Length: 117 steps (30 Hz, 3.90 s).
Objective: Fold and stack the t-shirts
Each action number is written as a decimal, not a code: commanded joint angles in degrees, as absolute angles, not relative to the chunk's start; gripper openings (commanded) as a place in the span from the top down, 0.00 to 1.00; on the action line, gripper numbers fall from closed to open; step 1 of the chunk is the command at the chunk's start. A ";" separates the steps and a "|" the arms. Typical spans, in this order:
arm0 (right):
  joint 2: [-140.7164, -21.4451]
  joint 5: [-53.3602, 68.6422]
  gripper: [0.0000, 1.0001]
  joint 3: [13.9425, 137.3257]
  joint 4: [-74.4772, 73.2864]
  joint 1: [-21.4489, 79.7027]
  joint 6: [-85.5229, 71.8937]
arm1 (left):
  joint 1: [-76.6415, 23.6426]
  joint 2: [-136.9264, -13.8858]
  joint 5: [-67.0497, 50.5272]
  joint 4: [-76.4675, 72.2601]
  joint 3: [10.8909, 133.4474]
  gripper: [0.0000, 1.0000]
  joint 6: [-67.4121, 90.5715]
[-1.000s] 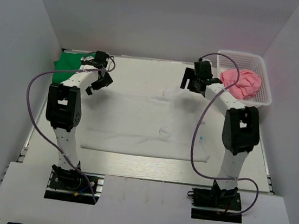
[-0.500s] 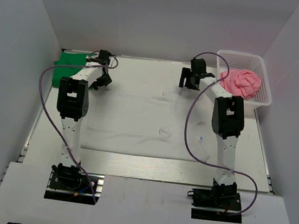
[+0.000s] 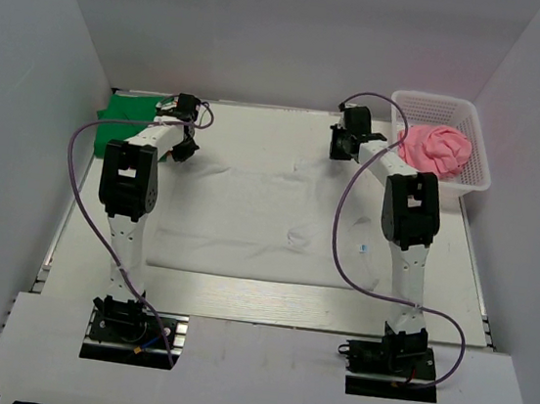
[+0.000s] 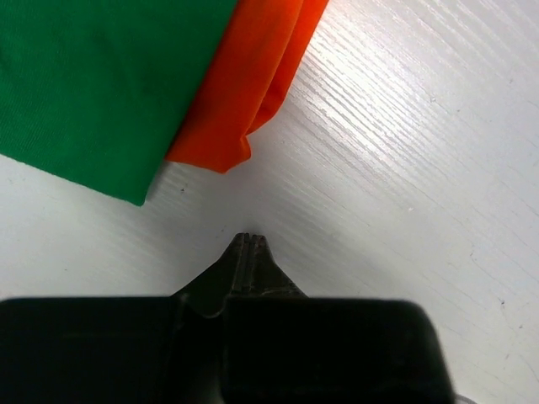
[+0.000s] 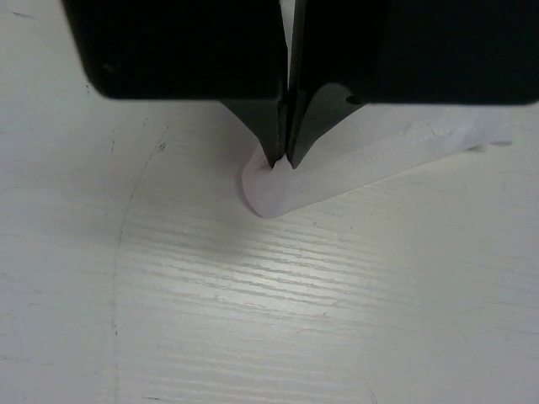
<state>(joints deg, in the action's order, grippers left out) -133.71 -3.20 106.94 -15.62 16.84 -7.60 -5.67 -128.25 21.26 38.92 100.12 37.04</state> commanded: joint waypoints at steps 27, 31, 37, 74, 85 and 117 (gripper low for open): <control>-76.74 0.26 1.00 45.45 4.05 18.81 -9.49 | -6.86 -81.48 11.78 21.80 60.30 1.00 24.88; -70.60 0.53 1.00 40.18 4.48 18.98 -10.63 | -6.86 -79.81 10.55 22.85 58.36 1.00 22.41; -67.68 2.36 1.00 37.18 1.67 19.25 -12.03 | -6.86 -75.24 12.91 24.08 53.09 1.00 25.92; -84.19 22.76 0.10 38.67 9.32 24.87 -19.96 | -7.91 -80.77 11.94 33.22 45.53 0.00 50.87; -67.34 28.65 0.10 31.39 -10.89 30.49 -18.28 | -7.91 -81.39 16.44 33.48 41.40 0.00 50.89; -95.18 19.33 0.10 53.17 -0.79 27.42 -12.73 | -7.82 -79.98 18.81 34.28 43.15 0.00 48.87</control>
<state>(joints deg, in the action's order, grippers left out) -93.71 16.69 51.51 -3.31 27.75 -13.45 -7.84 -80.25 18.61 35.09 42.46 49.74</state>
